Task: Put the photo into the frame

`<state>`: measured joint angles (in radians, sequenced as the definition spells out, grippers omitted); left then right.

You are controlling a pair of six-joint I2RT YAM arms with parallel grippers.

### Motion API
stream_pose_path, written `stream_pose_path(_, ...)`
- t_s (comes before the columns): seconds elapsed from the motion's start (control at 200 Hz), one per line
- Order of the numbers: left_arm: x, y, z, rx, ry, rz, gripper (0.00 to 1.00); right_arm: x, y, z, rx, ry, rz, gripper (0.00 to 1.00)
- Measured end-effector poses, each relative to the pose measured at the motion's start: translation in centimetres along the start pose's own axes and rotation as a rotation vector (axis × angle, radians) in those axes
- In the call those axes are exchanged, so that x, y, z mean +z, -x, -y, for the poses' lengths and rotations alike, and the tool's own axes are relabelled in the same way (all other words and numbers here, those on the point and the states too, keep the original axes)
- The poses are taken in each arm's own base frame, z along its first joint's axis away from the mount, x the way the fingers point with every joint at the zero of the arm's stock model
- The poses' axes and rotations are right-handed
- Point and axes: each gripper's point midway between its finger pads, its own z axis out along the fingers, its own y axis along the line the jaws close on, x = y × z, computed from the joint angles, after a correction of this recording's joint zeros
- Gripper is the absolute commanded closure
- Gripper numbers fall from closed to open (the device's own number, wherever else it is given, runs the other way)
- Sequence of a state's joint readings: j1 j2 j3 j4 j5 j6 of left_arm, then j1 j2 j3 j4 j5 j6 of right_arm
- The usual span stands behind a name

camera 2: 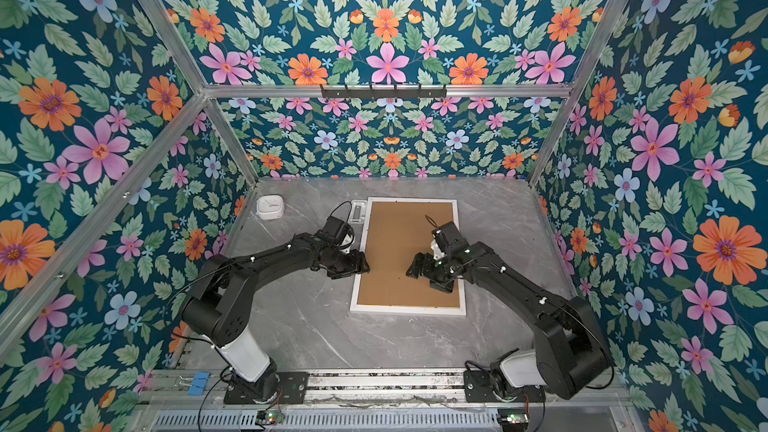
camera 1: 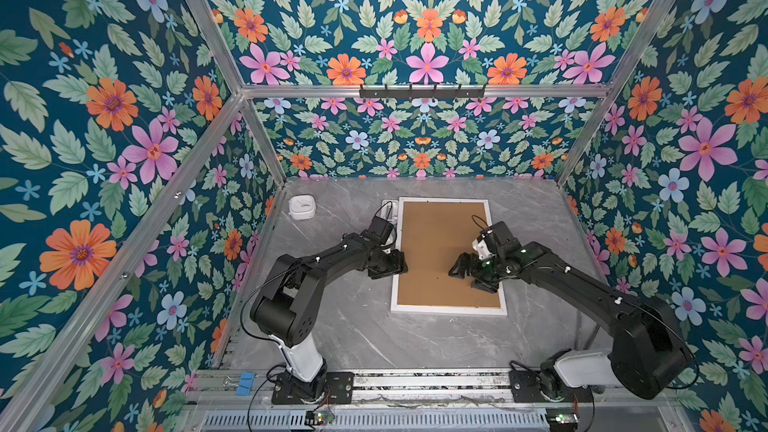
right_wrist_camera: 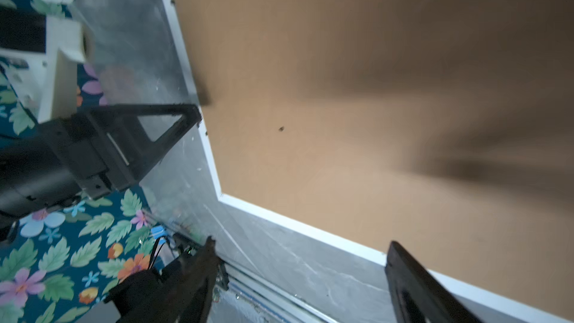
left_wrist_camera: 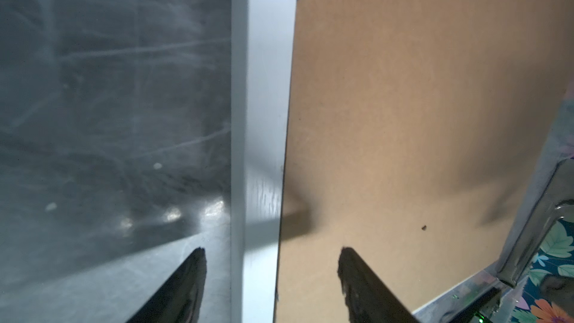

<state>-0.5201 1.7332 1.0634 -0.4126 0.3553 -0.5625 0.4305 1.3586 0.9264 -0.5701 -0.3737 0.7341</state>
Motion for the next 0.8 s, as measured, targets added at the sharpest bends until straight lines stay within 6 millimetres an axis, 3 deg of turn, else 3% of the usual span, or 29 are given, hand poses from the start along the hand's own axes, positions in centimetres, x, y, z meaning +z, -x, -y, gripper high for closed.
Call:
stream_pose_path(0.14, 0.3, 1.2, 0.0, 0.011, 0.006, 0.009, 0.29, -1.7, 2.6, 4.9, 0.077, -0.080, 0.072, 0.14)
stream_pose_path(0.275, 0.6, 1.8, 0.0, 0.022, 0.008, 0.008, 0.29, -1.9, 2.9, 7.6, 0.105, -0.132, 0.070, 0.14)
stream_pose_path(0.54, 1.5, 1.5, -0.2, 0.045, 0.007, -0.017, 0.28, -0.2, 2.0, 9.5, 0.096, -0.179, 0.009, 0.14)
stream_pose_path(0.8, 1.9, 1.4, 0.3, 0.054, -0.032, -0.019, 0.27, 0.8, 1.6, 9.3, 0.091, -0.133, -0.018, 0.14)
